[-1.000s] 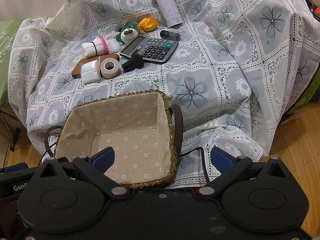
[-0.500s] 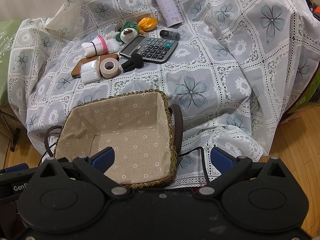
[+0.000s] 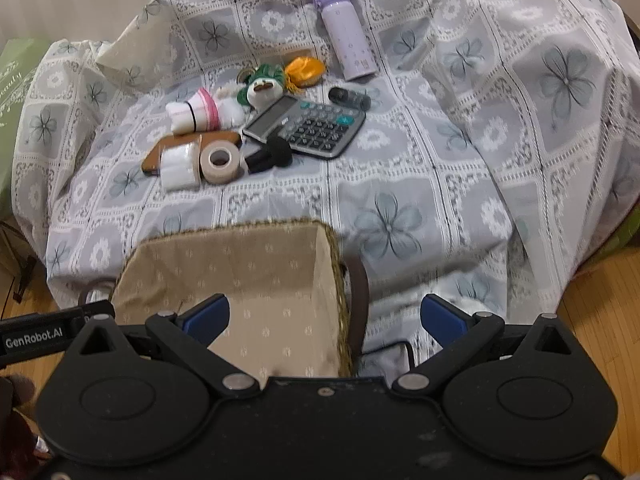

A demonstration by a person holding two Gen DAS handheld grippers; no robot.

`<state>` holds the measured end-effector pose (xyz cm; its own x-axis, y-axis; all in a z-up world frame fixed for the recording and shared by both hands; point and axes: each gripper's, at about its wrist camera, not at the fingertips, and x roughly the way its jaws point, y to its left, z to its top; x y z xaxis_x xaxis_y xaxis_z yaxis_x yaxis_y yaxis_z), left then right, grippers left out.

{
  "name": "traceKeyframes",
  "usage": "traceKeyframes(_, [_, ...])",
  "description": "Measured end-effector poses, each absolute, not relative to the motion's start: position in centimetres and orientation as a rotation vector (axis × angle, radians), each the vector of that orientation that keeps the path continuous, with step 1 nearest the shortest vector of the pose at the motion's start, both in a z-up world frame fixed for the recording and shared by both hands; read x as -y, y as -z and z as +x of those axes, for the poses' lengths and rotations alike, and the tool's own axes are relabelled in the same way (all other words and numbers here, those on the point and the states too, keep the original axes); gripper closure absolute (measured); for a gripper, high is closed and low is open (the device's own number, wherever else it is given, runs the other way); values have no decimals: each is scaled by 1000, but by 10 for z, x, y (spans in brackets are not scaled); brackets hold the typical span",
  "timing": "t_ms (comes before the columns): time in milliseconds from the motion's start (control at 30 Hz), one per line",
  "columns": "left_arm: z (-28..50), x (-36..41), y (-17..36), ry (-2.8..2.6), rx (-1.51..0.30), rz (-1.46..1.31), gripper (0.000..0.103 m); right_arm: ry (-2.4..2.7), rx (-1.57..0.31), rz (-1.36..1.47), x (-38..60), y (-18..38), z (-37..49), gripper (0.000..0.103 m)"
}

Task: Organize soft objects
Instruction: 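Grasp the white tissue packet with the left tool while the right tool reaches toward the tape roll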

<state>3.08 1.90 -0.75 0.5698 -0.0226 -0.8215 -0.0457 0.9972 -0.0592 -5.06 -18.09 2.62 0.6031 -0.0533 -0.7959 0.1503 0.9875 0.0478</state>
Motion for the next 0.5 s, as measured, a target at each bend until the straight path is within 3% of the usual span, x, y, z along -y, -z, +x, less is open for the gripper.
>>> traceKeyframes(500, [85,-11,15,63,-972,-55,6,53,-954,117,176,-10,22,3])
